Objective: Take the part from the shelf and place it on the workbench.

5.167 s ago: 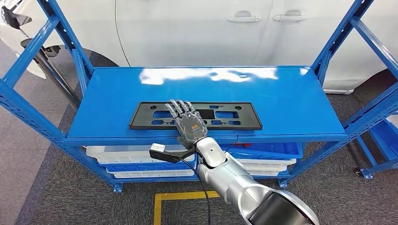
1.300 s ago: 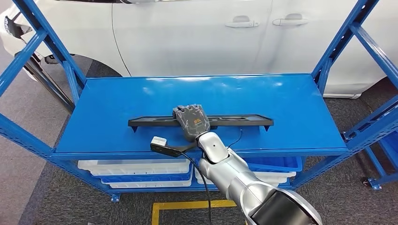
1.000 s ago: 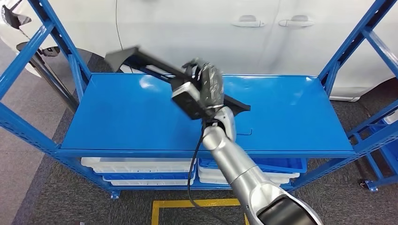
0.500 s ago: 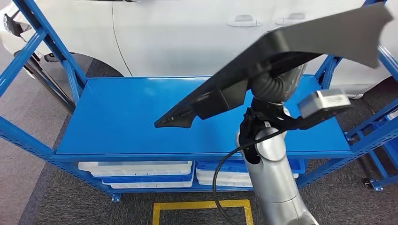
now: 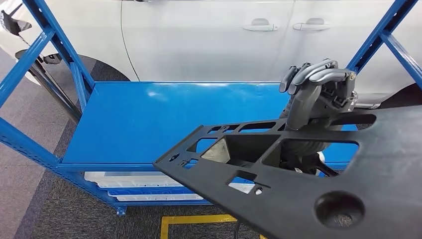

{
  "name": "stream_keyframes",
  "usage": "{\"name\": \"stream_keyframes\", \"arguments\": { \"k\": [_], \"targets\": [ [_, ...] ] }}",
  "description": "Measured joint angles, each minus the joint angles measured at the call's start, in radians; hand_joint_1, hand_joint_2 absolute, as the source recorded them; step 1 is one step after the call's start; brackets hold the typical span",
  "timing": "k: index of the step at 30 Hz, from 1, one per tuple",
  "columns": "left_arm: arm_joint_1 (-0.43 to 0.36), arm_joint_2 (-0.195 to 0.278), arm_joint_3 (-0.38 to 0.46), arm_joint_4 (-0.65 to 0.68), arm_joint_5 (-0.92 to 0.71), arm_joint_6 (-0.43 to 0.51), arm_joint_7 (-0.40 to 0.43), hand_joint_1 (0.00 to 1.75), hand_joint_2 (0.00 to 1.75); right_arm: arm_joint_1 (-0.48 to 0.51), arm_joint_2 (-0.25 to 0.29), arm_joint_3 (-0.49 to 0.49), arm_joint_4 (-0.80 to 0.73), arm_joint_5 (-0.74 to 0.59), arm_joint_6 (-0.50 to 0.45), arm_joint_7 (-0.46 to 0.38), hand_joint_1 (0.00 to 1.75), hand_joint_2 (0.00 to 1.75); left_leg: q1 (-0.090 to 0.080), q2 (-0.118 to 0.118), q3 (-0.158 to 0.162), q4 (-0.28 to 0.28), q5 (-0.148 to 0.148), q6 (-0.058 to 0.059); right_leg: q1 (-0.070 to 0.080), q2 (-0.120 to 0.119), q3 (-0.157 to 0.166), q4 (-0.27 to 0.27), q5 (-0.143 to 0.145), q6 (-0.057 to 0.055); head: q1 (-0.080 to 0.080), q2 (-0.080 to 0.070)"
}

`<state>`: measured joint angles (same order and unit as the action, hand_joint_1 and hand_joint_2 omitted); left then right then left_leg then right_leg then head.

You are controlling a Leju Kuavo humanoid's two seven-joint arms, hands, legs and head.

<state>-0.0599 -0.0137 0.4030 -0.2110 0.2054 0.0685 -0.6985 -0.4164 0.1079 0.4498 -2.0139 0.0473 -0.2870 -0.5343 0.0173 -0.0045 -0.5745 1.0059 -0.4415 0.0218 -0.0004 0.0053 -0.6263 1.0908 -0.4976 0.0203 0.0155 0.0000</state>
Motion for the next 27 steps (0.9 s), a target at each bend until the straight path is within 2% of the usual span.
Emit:
{"name": "stream_keyframes", "arguments": {
  "k": [2,3,4,5,7,8,9,11,13,14,16,17,18,19,20,21,23,24,25,27],
  "targets": [
    [0.0,0.0,0.003,0.0,-0.004,0.0,0.001,0.0,1.75,0.002,-0.013,0.017,-0.014,0.001,0.008,0.0,1.75,1.75,-0.001,0.002,-0.004,0.002,0.004,0.004,-0.005,0.0,-0.06,0.137,-0.071,0.01,0.002,0.0],
    [0.0,0.0,0.005,0.0,-0.005,0.002,0.003,0.0,1.75,0.004,-0.019,0.026,-0.017,0.001,0.012,0.001,1.75,1.75,-0.001,0.003,-0.006,0.004,0.004,0.005,-0.007,0.0,-0.083,0.19,-0.091,0.013,0.002,0.0],
    [0.0,0.0,0.006,0.0,-0.007,0.004,0.004,0.0,1.75,0.005,-0.024,0.035,-0.02,0.001,0.017,0.001,1.75,1.75,-0.001,0.003,-0.009,0.007,0.005,0.005,-0.009,-0.001,-0.089,0.209,-0.091,0.015,0.002,0.0],
    [0.0,0.0,0.008,0.0,-0.008,0.007,0.007,0.0,1.75,0.005,-0.029,0.043,-0.022,0.001,0.02,0.001,1.75,1.75,-0.001,0.003,-0.012,0.01,0.005,0.004,-0.011,-0.001,-0.073,0.185,-0.072,0.015,0.002,0.0],
    [0.0,-0.001,0.01,0.0,-0.01,0.014,0.01,0.0,1.75,0.003,-0.034,0.057,-0.026,0.0,0.024,0.001,1.75,1.75,-0.001,0.001,-0.014,0.014,0.005,0.001,-0.012,0.0,0.002,0.048,-0.012,0.009,0.002,0.0],
    [0.0,-0.001,0.012,0.0,-0.01,0.018,0.013,0.0,1.75,0.001,-0.035,0.062,-0.028,0.0,0.026,0.0,1.75,1.75,-0.002,0.0,-0.016,0.015,0.006,-0.003,-0.01,0.0,0.035,-0.015,0.012,0.005,0.001,0.0],
    [0.001,-0.001,0.015,0.0,-0.011,0.021,0.015,0.0,1.75,0.0,-0.037,0.067,-0.03,-0.002,0.027,0.0,1.75,1.75,-0.003,-0.001,-0.018,0.016,0.009,-0.008,-0.008,0.0,0.054,-0.055,0.025,0.0,0.001,0.0],
    [0.002,-0.001,0.02,0.0,-0.011,0.024,0.021,0.0,1.75,-0.002,-0.039,0.074,-0.031,-0.006,0.029,0.0,1.75,1.75,-0.004,-0.002,-0.022,0.013,0.016,-0.022,-0.002,0.001,0.055,-0.07,0.035,-0.01,0.001,0.0],
    [0.006,-0.001,0.024,0.0,-0.012,0.029,0.026,0.0,1.75,-0.004,-0.04,0.08,-0.031,-0.013,0.032,0.0,1.75,1.75,-0.004,-0.002,-0.026,0.015,0.013,-0.033,-0.006,-0.002,0.05,-0.079,0.048,-0.025,0.001,0.0],
    [0.007,-0.001,0.025,0.0,-0.012,0.031,0.028,0.0,1.75,-0.005,-0.04,0.084,-0.031,-0.017,0.033,0.0,1.75,1.75,-0.003,-0.002,-0.034,0.031,-0.006,-0.037,-0.009,-0.004,0.046,-0.085,0.057,-0.033,0.0,0.0],
    [0.009,-0.002,0.026,0.0,-0.014,0.033,0.037,0.0,1.75,-0.005,-0.042,0.091,-0.031,-0.022,0.044,-0.002,1.75,1.75,-0.002,-0.001,-0.069,0.127,-0.084,-0.042,-0.009,-0.008,0.033,-0.092,0.073,-0.044,-0.002,0.0],
    [0.009,-0.002,0.027,0.0,-0.016,0.033,0.043,0.0,1.75,-0.005,-0.044,0.094,-0.031,-0.022,0.052,-0.005,1.75,1.75,-0.001,-0.001,-0.091,0.195,-0.128,-0.044,-0.008,-0.009,0.023,-0.092,0.08,-0.047,-0.002,0.0],
    [0.009,-0.002,0.027,0.0,-0.017,0.033,0.049,0.0,1.75,-0.004,-0.047,0.096,-0.03,-0.023,0.061,-0.008,1.75,1.75,-0.001,-0.001,-0.106,0.254,-0.16,-0.046,-0.006,-0.01,0.012,-0.091,0.088,-0.047,-0.002,0.0],
    [0.01,-0.002,0.028,0.0,-0.018,0.033,0.054,0.0,1.75,-0.004,-0.05,0.097,-0.03,-0.023,0.068,-0.011,1.75,1.75,-0.001,-0.001,-0.107,0.283,-0.174,-0.047,-0.004,-0.01,0.001,-0.09,0.096,-0.047,-0.002,0.0],
    [0.01,-0.002,0.029,0.0,-0.018,0.033,0.057,0.0,1.75,-0.003,-0.053,0.098,-0.03,-0.023,0.072,-0.013,1.75,1.75,-0.001,-0.001,-0.087,0.272,-0.169,-0.047,-0.003,-0.01,-0.01,-0.089,0.104,-0.045,-0.002,0.0],
    [0.01,-0.002,0.029,0.0,-0.018,0.033,0.062,0.0,1.75,-0.003,-0.056,0.098,-0.03,-0.023,0.075,-0.014,1.75,1.75,-0.001,-0.001,-0.046,0.219,-0.149,-0.045,-0.003,-0.01,-0.019,-0.087,0.111,-0.043,-0.002,0.0],
    [0.007,-0.001,0.03,0.0,-0.019,0.035,0.079,0.0,1.75,-0.004,-0.059,0.098,-0.032,-0.025,0.086,-0.014,1.75,1.75,-0.003,-0.001,0.053,0.07,-0.107,-0.039,-0.001,-0.01,-0.034,-0.081,0.124,-0.035,-0.002,0.0],
    [0.006,-0.001,0.031,0.0,-0.021,0.036,0.09,0.0,1.75,-0.004,-0.06,0.098,-0.033,-0.026,0.093,-0.014,1.75,1.75,-0.005,-0.002,0.083,0.018,-0.094,-0.035,-0.001,-0.01,-0.039,-0.078,0.131,-0.03,-0.001,0.0],
    [0.005,0.0,0.031,0.0,-0.024,0.038,0.102,0.0,1.75,-0.004,-0.061,0.098,-0.035,-0.026,0.099,-0.015,1.75,1.75,-0.007,-0.003,0.095,-0.006,-0.087,-0.03,0.0,-0.01,-0.042,-0.077,0.137,-0.024,0.0,0.0],
    [0.008,0.0,0.031,0.0,-0.028,0.041,0.119,0.0,1.75,-0.004,-0.063,0.098,-0.038,-0.025,0.106,-0.015,1.75,1.75,-0.01,-0.004,0.085,-0.007,-0.074,-0.018,-0.001,-0.01,-0.044,-0.081,0.153,-0.011,0.001,0.0]
  ]
}}
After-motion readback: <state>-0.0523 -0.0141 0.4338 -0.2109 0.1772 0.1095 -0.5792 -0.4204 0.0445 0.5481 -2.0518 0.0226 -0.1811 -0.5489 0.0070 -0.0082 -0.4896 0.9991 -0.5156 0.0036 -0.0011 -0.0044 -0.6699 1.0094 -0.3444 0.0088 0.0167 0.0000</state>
